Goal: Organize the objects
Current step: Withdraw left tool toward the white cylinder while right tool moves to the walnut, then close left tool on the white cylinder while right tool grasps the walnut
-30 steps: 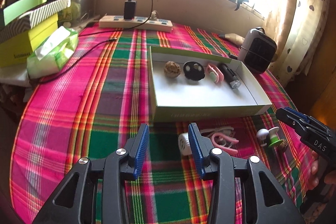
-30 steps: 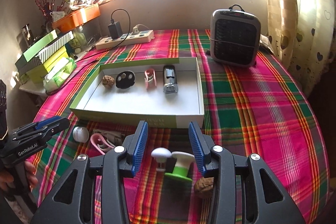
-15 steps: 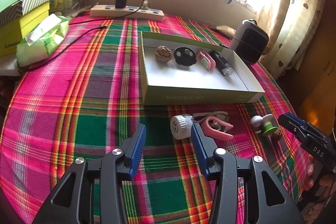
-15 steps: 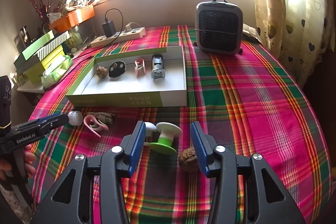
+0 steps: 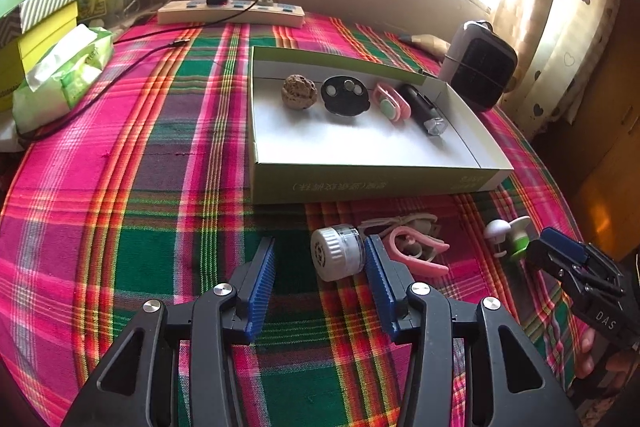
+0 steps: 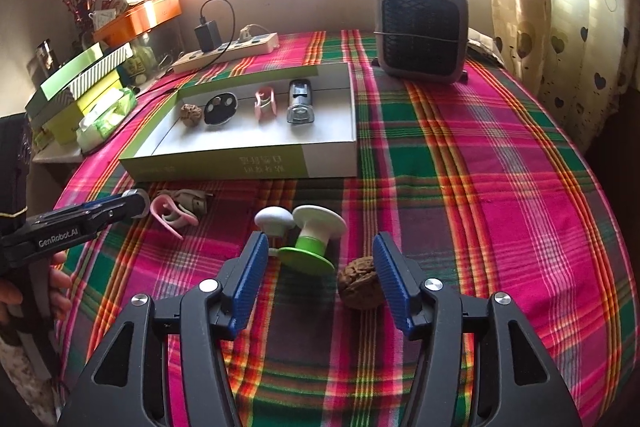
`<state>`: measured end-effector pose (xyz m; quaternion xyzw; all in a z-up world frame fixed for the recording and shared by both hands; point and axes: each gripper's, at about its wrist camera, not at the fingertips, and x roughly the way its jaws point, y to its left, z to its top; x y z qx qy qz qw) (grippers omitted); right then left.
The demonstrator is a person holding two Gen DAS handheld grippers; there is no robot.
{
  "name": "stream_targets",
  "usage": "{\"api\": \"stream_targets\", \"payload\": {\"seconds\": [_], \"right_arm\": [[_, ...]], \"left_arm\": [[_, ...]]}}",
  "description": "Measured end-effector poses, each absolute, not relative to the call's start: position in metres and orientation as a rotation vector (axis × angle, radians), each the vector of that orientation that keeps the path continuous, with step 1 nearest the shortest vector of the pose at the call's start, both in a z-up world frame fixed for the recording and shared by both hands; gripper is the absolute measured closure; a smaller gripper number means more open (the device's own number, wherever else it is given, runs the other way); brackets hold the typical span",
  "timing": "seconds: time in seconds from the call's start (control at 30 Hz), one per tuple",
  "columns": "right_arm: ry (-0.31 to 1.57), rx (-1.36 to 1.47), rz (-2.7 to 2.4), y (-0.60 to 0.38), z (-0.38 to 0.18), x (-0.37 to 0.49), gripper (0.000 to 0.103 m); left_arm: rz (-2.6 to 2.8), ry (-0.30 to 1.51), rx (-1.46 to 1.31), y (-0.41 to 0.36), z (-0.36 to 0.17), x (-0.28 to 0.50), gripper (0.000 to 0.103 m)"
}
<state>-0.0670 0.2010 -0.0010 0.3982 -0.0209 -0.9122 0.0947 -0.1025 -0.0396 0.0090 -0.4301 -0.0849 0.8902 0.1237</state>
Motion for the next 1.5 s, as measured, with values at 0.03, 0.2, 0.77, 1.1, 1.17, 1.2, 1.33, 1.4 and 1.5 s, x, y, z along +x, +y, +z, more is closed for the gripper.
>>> {"api": "stream_targets", "payload": {"seconds": [0.03, 0.2, 0.77, 1.1, 1.17, 1.2, 1.33, 1.4, 1.5], "right_arm": [[-0.058, 1.178, -2.702, 0.2, -0.001, -0.067, 0.047], [-0.039, 1.178, -2.708, 0.2, -0.002, -0.067, 0.047], [-0.014, 1.251, -2.762, 0.226, -0.01, -0.06, 0.047], [0.057, 1.317, -2.751, 0.219, -0.02, -0.069, 0.047], [0.061, 1.32, -2.753, 0.219, -0.019, -0.07, 0.047], [0.059, 1.32, -2.753, 0.219, -0.02, -0.07, 0.047], [0.06, 1.32, -2.755, 0.218, -0.02, -0.069, 0.047], [0.065, 1.32, -2.757, 0.218, -0.02, -0.068, 0.047], [0.059, 1.32, -2.761, 0.219, -0.02, -0.068, 0.052]], "left_arm": [[2.6, -0.244, -1.25, -0.039, 0.009, -0.102, 0.06], [2.611, -0.223, -1.235, -0.038, 0.008, -0.103, 0.06], [2.62, -0.207, -1.217, -0.037, 0.008, -0.103, 0.06], [2.62, -0.209, -1.216, -0.037, 0.008, -0.103, 0.06], [2.62, -0.208, -1.217, -0.037, 0.008, -0.103, 0.06], [2.621, -0.207, -1.217, -0.037, 0.008, -0.102, 0.06], [2.623, -0.2, -1.218, -0.036, 0.008, -0.102, 0.06], [2.623, -0.203, -1.217, -0.036, 0.008, -0.102, 0.06], [2.626, -0.197, -1.218, -0.036, 0.008, -0.102, 0.06]]}}
